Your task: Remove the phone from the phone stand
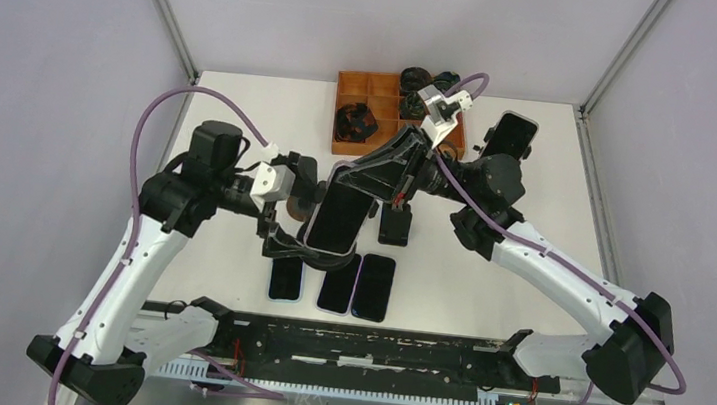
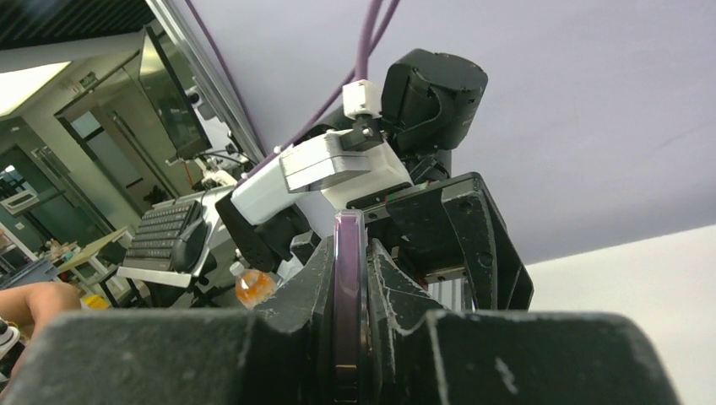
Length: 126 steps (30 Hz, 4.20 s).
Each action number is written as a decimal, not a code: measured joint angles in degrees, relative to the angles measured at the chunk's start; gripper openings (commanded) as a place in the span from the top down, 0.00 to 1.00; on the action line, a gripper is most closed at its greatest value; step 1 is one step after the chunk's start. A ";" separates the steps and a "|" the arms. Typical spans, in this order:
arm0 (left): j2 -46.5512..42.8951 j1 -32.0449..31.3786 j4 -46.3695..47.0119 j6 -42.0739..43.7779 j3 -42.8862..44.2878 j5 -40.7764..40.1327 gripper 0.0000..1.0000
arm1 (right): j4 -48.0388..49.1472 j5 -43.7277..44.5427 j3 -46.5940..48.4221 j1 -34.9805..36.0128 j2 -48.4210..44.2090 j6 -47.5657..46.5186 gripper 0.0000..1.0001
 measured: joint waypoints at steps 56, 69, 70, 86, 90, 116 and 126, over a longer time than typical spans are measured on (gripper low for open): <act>1.01 -7.76 -2.80 0.28 4.02 -7.41 0.98 | 4.33 -1.92 -4.46 3.91 -4.61 1.03 0.45; 2.71 -7.76 -10.75 5.55 6.43 -7.43 0.98 | -0.90 -3.72 -8.26 4.90 -6.62 -4.15 0.49; 2.78 -7.76 -10.88 5.60 6.43 -7.43 0.98 | -0.87 -3.72 -8.26 5.29 -6.58 -4.39 0.52; 4.83 -7.87 -16.87 11.69 7.21 -7.63 0.98 | -4.79 -5.03 -6.32 6.21 -4.70 -8.04 1.00; 5.38 -7.87 -17.86 15.10 7.61 -7.89 0.98 | -7.32 -6.36 -5.14 5.22 -4.68 -8.57 1.00; 1.36 -7.76 -28.50 34.25 2.19 -14.27 0.98 | 0.04 -8.52 -5.68 -4.04 -6.27 1.01 1.00; -0.79 -8.09 -34.82 37.35 1.60 -16.39 0.98 | -2.82 -4.85 -2.43 -10.40 -9.49 -1.31 1.00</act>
